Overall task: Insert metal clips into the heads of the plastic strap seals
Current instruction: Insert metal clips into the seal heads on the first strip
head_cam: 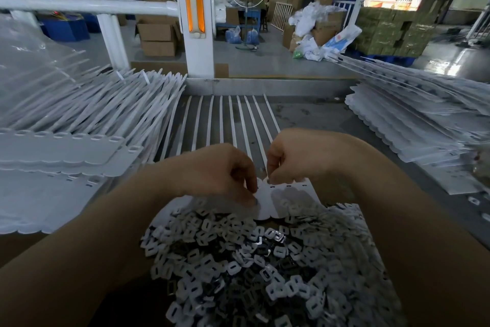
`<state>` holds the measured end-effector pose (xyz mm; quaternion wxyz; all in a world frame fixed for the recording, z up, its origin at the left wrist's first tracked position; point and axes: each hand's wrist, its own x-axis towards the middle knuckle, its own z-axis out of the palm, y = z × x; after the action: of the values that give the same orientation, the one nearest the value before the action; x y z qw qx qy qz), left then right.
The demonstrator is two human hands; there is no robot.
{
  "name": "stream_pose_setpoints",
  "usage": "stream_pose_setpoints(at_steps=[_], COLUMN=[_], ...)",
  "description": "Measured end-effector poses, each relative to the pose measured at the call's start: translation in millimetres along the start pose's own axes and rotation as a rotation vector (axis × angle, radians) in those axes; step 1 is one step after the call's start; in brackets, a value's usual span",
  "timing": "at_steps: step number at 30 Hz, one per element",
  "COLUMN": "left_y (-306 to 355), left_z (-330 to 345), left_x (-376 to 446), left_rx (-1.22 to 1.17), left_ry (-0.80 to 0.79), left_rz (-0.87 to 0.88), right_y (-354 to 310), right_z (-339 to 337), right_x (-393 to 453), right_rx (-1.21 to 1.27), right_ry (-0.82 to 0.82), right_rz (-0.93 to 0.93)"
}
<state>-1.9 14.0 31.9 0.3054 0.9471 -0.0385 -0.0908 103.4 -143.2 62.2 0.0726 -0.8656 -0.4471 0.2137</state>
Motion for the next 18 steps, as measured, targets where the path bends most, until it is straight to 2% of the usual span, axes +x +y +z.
stream_pose_setpoints(at_steps=[3,7,10,18], left_y=[7.4,22.5,32.9,39.4], left_z=[3.1,7.8,15.8,24.2], left_x=[-1.7,-6.2,-6.0,-7.0], left_rx=[0.091,0.051,0.041,0.123], left_ry=[-0.037,-0.168,-0.255,-0.279], left_rz=[0.037,0.174,0.194,0.159], right_y=[0.2,0.9,3.5,4.8], right_z=[-1.7,-2.1,-1.2,12.1], right_x=[-1.0,-0.5,-0.1,12.3], right_rx=[-0.001,-0.012,-0.015,0.077], right_ry=[-0.021,-0.027,-0.020,0.199], right_rz=[0.008,0.007,0.011,-0.025])
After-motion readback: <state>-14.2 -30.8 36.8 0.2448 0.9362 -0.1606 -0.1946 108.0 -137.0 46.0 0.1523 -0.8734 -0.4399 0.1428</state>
